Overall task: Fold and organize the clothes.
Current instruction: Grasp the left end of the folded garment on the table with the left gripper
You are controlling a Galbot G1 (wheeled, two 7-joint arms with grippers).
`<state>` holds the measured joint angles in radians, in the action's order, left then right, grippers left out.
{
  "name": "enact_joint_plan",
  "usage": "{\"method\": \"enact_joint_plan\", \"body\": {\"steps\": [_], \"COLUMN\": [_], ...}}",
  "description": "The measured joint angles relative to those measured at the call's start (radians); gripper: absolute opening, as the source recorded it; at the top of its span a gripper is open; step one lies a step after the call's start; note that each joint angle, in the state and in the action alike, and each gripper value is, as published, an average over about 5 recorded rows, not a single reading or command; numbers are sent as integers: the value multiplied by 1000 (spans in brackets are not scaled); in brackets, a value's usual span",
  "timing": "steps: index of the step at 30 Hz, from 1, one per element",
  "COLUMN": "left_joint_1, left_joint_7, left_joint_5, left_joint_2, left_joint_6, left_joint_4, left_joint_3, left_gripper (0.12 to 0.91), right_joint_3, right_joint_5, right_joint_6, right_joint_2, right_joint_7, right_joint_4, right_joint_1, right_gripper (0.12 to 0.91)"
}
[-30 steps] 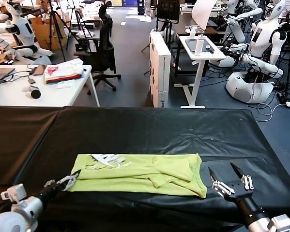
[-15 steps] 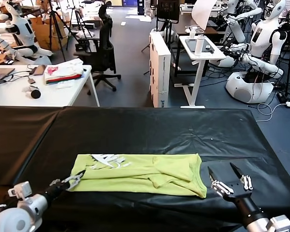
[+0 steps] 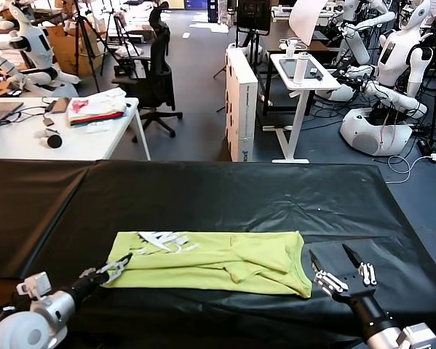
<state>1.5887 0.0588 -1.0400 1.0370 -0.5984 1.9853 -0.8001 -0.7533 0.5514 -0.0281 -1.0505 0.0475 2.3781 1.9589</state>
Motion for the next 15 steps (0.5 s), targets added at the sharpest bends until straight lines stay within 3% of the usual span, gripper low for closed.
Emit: {"method": "enact_joint_plan", "body": {"steps": [4, 12, 15], "left_joint_1": [-3, 1, 2], "left_joint_7": [-2, -5, -8], "left_joint_5": [4, 11, 29], "left_joint_2": [2, 4, 6], "left_joint_6": [3, 13, 30], "left_joint_4": [-6, -6, 1], "left_joint_3": [1, 1, -1], "left_gripper": [745, 304, 193], "right_joint_3": [2, 10, 13], "right_joint_5": [-2, -9, -12], "right_joint_6": [0, 0, 0], "right_joint_2": [-2, -7, -11], "right_joint_7": [0, 1, 2], "right_joint_4": [0, -3, -7], "right_joint_1": [-1, -9, -13], "right_gripper": [907, 907, 907]}}
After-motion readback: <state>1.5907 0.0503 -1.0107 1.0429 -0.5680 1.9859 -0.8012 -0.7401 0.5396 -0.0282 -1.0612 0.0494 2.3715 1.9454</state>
